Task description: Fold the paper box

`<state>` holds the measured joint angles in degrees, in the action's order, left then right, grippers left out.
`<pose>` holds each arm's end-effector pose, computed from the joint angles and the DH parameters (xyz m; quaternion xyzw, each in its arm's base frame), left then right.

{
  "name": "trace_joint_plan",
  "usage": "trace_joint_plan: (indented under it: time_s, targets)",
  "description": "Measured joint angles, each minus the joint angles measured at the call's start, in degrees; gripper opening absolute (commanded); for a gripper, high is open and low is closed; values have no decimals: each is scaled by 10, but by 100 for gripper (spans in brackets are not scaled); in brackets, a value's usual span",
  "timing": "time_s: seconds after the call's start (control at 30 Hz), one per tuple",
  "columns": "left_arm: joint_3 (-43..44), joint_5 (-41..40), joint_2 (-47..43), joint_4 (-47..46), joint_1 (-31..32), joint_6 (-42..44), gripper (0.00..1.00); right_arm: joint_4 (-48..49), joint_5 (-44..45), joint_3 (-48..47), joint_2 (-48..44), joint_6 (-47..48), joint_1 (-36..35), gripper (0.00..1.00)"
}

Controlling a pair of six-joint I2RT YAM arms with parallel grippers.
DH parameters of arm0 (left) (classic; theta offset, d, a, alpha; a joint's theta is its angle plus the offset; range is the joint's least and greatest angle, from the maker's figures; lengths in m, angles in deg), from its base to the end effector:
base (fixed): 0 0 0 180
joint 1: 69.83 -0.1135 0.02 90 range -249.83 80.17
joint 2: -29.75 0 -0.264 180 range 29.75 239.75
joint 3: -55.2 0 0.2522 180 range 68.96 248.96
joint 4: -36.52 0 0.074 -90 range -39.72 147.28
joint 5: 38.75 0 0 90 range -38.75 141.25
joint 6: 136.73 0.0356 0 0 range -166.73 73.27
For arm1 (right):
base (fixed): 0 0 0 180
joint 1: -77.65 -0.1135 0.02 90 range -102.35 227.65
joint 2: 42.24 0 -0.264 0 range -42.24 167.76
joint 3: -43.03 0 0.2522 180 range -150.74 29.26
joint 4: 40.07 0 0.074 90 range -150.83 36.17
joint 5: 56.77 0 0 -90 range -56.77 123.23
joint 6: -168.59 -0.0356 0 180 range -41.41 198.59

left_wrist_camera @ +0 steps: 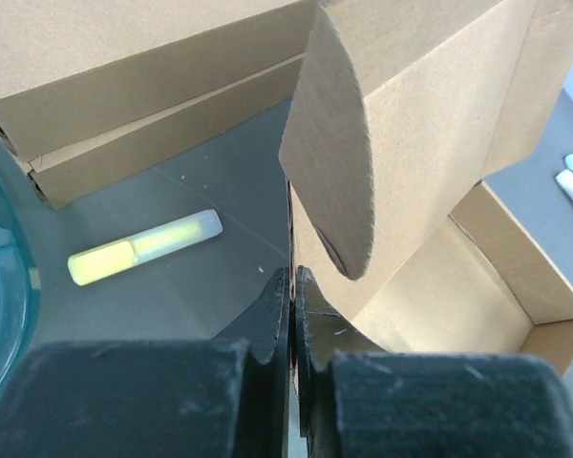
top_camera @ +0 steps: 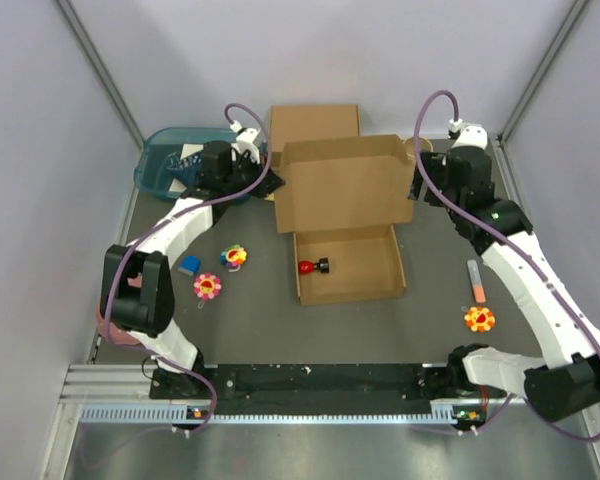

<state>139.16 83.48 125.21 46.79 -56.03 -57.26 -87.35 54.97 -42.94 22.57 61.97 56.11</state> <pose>0.3732 -0.1112 0.2874 0.1783 0.7906 -0.3382 0.4783 0.2271 0.0755 0.3963 0.0639 0.8369 0.0186 0.5433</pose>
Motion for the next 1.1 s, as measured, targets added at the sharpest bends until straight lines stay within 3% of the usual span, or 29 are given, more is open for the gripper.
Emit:
trace_joint_plan:
  time_s: [0.17, 0.33, 0.53, 0.87, 1.1]
  targets:
    - [3, -20, -11, 27, 13, 33, 0, 40, -87, 12, 60, 17, 66, 80]
    - [20, -21, -12, 46, 26, 58, 0, 101, -182, 69, 62, 17, 127, 80]
    - [38, -16, -6, 56, 29, 62, 0, 154, -245, 81, 63, 27, 136, 76]
    - [40, -19, 3, 57, 31, 62, 0, 178, -277, 118, 97, 26, 136, 71]
    - [37, -23, 3, 53, 31, 61, 0, 183, -277, 118, 109, 25, 134, 56]
